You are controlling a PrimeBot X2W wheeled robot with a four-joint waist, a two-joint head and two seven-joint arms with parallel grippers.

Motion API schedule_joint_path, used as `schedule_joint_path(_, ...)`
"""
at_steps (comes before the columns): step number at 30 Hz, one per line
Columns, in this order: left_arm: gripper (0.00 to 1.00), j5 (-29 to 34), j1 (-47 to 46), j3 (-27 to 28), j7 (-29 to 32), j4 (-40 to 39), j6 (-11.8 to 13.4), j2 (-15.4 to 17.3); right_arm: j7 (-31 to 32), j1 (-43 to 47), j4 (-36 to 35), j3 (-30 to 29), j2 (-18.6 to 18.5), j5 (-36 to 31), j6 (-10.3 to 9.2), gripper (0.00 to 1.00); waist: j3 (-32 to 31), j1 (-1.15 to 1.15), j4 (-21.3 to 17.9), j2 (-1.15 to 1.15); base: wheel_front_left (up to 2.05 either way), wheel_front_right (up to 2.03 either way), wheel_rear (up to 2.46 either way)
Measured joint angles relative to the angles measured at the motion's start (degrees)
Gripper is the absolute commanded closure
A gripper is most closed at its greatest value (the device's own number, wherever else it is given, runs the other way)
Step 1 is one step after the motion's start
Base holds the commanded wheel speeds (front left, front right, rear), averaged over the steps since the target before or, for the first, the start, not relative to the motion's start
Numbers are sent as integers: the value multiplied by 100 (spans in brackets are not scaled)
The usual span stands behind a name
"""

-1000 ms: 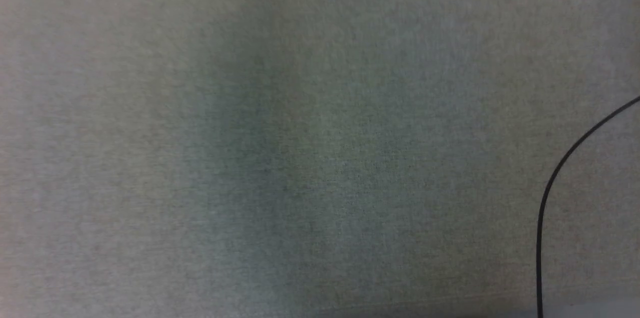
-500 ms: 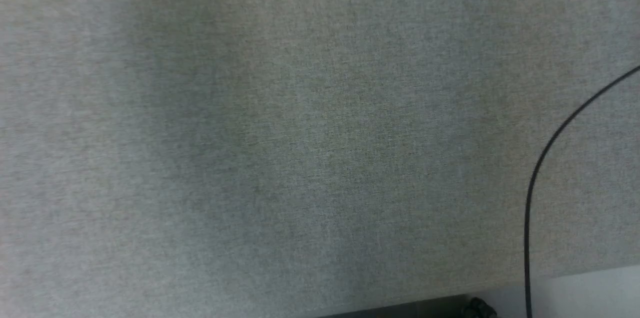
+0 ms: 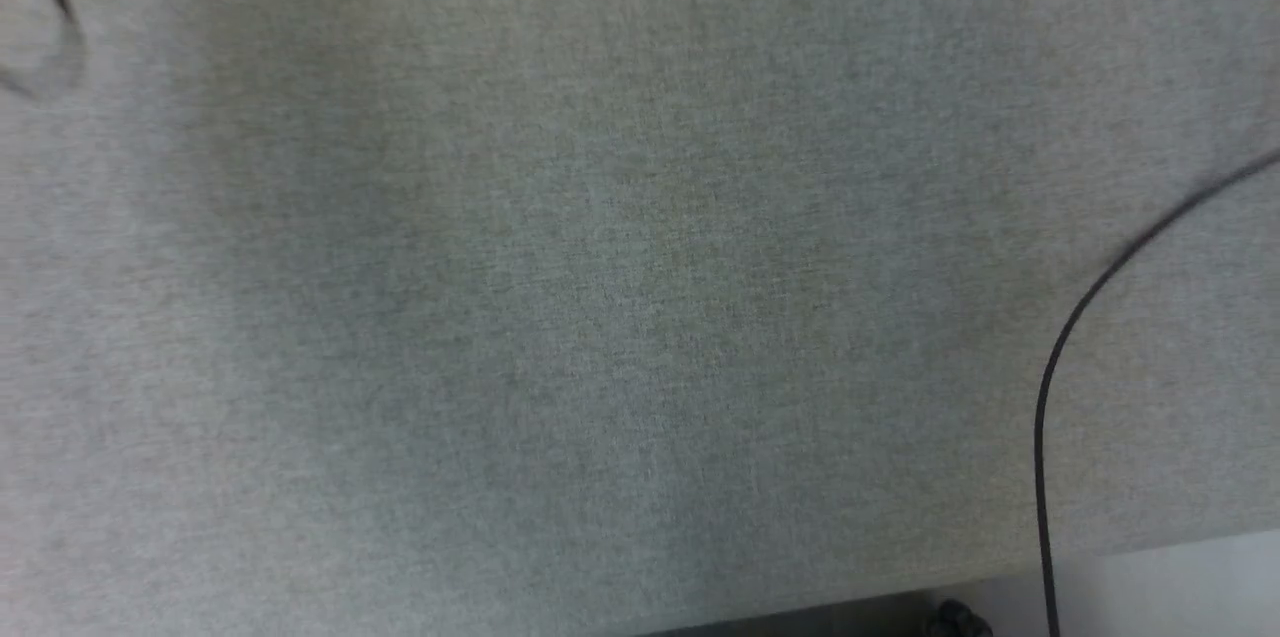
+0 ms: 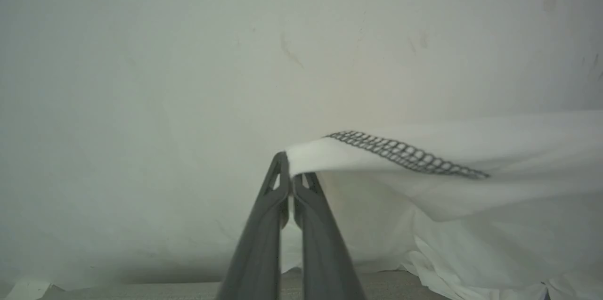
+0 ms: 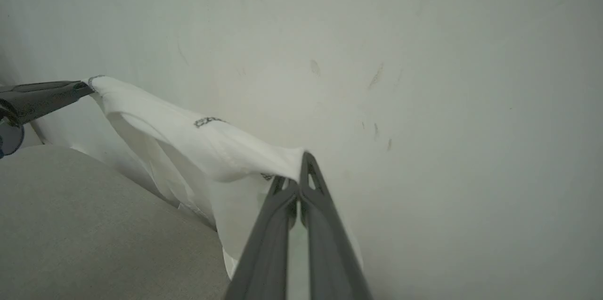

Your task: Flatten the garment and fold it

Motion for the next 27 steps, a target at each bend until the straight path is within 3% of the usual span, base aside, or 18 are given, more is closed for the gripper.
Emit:
schedule_joint_path(8,100,-392,2753,2,-199,-823,127,147,235,2541,-708,539,-221,599,1,100,-805,-1,158,0,0,0,0)
schedule_joint_path(14,100,-520,5002,-100,-36,-2523,743,366,361,4149,-1391,448,-604,624,2,100,-1537,-2,276,0,0,0,0)
schedule_joint_path(20,100,-567,6860,-171,457,-4456,1455,873,799,5711,-2348,-159,-879,279,10,100,-2218,-2,383,0,0,0,0)
schedule_joint_path(27,100,-581,8599,-201,976,-6216,2201,1404,1881,7942,-3961,-1606,-832,-802,52,100,-2884,-2,450,0,0,0,0)
